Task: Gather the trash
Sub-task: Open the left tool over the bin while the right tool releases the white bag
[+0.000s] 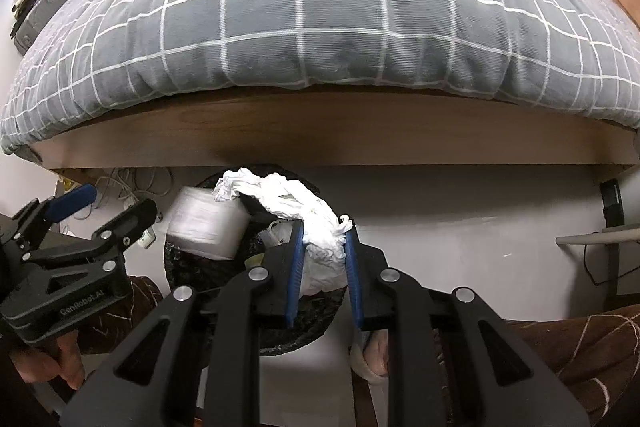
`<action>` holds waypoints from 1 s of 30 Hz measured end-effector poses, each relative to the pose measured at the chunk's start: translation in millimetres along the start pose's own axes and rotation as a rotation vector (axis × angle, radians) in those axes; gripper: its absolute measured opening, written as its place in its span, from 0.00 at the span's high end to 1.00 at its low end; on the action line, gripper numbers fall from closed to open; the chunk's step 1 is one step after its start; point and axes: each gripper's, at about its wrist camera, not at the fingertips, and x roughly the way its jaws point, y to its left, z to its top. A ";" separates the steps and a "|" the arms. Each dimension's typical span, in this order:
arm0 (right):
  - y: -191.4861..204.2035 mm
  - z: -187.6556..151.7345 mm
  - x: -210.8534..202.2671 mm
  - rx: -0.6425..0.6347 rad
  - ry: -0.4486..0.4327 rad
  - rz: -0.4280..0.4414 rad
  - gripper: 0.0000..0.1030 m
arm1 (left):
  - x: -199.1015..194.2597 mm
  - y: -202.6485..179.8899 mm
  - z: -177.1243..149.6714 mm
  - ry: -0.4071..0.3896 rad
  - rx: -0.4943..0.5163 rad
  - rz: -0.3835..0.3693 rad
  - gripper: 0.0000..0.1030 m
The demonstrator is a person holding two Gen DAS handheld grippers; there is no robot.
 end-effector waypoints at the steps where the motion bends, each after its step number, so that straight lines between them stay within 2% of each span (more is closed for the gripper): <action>1: 2.3 -0.1 0.1 -0.006 0.000 0.002 0.82 | 0.7 2.3 0.6 -0.001 -0.001 0.006 0.07; 12: 59.4 4.7 6.7 -0.078 0.023 0.037 0.81 | -6.0 59.9 -7.0 0.005 -0.090 0.044 0.06; 19: 78.4 3.4 17.7 -0.098 0.056 0.047 0.79 | -9.4 88.2 -11.5 -0.002 -0.162 0.063 0.06; 24: 87.5 -1.7 19.2 -0.112 0.046 0.042 0.65 | -10.5 95.0 -11.6 -0.005 -0.174 0.084 0.06; 29: 88.4 -2.2 14.5 -0.111 0.032 0.040 0.39 | -14.8 94.4 -8.5 -0.010 -0.173 0.092 0.06; 30: 88.2 -1.4 12.7 -0.108 0.028 0.040 0.37 | -16.4 94.4 -7.4 -0.016 -0.170 0.098 0.06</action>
